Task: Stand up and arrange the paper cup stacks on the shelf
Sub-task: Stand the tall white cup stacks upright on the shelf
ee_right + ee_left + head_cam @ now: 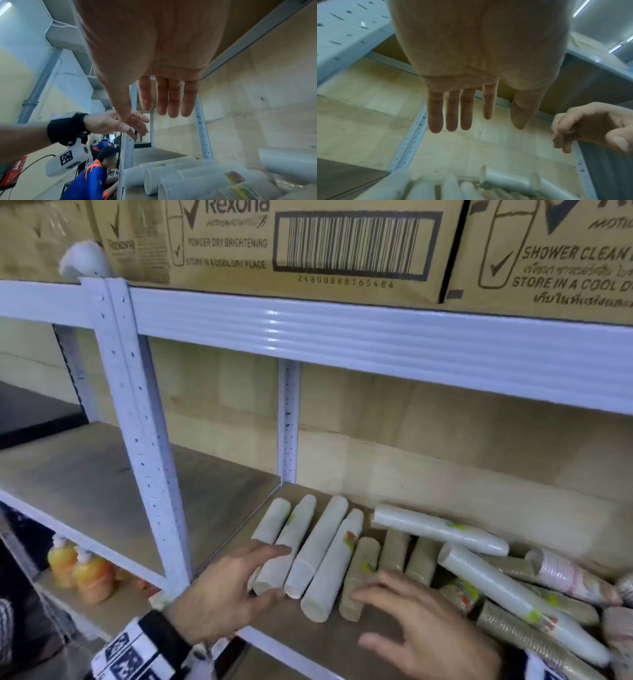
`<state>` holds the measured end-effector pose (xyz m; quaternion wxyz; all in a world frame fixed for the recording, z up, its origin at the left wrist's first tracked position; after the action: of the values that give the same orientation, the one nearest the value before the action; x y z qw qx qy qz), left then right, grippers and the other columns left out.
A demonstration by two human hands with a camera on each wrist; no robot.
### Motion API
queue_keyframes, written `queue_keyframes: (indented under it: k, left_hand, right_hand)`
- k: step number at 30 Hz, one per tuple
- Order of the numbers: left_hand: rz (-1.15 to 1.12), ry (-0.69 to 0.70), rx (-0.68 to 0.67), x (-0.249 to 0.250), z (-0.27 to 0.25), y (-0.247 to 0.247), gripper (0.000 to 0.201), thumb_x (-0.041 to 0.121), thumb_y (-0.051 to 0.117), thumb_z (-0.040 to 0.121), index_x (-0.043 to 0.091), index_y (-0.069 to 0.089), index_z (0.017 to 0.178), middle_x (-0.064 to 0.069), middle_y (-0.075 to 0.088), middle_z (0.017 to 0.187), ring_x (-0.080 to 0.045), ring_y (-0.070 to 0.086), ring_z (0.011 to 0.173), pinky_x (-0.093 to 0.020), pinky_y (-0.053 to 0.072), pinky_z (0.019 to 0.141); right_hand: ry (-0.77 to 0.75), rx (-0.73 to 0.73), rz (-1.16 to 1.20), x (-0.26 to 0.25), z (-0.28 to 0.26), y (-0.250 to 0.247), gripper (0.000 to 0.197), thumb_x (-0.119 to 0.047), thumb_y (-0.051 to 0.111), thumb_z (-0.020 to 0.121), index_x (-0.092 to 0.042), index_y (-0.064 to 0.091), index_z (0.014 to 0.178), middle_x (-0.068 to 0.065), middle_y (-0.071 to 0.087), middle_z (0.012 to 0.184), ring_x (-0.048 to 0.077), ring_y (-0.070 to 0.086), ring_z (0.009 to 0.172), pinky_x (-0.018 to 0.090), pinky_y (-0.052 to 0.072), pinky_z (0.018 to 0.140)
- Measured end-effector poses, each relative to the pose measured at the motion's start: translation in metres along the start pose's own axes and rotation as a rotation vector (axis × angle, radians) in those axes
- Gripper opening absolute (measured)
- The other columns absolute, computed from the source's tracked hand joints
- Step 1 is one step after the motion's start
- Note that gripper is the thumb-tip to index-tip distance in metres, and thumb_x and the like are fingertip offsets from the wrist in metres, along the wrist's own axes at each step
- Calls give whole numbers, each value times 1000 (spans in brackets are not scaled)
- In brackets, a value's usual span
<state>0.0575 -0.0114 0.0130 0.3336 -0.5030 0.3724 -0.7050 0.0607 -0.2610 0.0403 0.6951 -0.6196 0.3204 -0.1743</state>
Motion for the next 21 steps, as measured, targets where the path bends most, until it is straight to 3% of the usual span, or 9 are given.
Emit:
queue_keyframes:
  k: [3,7,15,18,21]
  left_hand:
    - [-3,-71,36,-23,2,0,55,55,58,84,49,42,136,34,45,133,10,47,121,-21,42,100]
    - [-14,-151,71,-48,6,7,54,49,61,86,43,44,137,23,47,135,0,49,123,-20,42,99]
    - [0,-335,-24,-93,-3,36,68,48,66,80,37,38,141,12,48,139,-10,53,119,-28,46,98]
    - [-21,-385,-50,-103,-10,47,74,52,66,75,38,36,141,10,46,139,-12,55,116,-34,48,97]
    - [-50,-405,-41,-107,-16,54,76,48,68,73,37,37,141,9,45,137,-13,55,114,-34,50,94]
  right_hand:
    - [-39,-12,-23,-6,37,10,58,-63,53,86,-40,44,138,-22,40,129,-2,41,121,15,33,102]
    - [-67,-20,-22,-11,83,33,62,-58,57,84,-34,43,140,-16,41,130,6,43,122,27,39,101]
    - [-169,-67,-139,-28,161,80,68,-45,67,81,-23,43,140,1,41,137,22,40,127,40,39,102]
    - [-182,-110,-195,-30,176,98,66,-38,69,80,-21,44,138,6,37,144,24,35,133,42,38,105]
    - [-180,-116,-197,-31,186,108,65,-36,70,79,-21,45,138,5,37,142,24,35,133,42,37,106]
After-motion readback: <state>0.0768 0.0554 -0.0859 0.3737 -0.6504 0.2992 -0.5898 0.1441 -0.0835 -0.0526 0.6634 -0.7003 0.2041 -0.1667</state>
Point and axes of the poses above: each hand's wrist, its own z-axis towards the middle knuckle, its own y-axis out of the palm, x = y × z, the point moved 6 cm from there along z, towards the middle knuckle
